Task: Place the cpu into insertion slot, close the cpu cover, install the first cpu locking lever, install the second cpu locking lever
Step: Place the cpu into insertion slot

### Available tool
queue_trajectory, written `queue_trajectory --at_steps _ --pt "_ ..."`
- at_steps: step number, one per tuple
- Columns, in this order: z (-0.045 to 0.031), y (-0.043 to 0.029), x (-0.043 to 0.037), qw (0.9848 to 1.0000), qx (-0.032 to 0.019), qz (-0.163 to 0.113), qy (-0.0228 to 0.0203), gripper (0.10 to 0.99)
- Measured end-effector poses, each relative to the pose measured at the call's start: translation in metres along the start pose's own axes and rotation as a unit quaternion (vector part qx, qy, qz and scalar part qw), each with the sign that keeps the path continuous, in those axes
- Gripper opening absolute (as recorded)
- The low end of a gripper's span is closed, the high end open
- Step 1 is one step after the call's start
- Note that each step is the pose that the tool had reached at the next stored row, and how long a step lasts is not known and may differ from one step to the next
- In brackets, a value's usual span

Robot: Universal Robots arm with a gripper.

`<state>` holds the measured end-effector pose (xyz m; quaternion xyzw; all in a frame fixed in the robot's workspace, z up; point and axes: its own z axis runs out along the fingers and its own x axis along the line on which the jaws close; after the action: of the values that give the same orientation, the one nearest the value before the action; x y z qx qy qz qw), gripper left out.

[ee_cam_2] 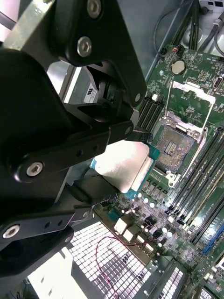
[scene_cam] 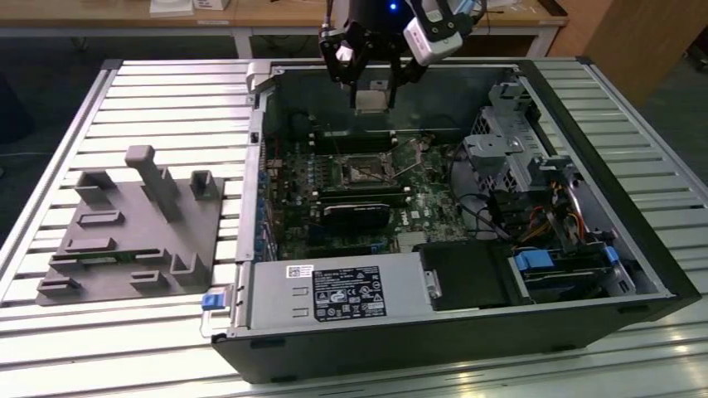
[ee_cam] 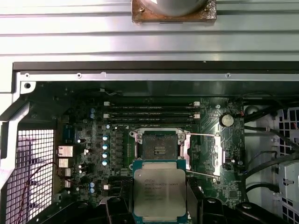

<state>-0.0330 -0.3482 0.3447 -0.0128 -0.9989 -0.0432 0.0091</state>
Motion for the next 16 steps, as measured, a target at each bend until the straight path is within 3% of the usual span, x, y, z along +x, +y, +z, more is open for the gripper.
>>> queue_trajectory --at_steps 16 --pt "0.0043 -0.0004 -0.0001 1.0000 0.0001 0.000 0.0000 0.541"
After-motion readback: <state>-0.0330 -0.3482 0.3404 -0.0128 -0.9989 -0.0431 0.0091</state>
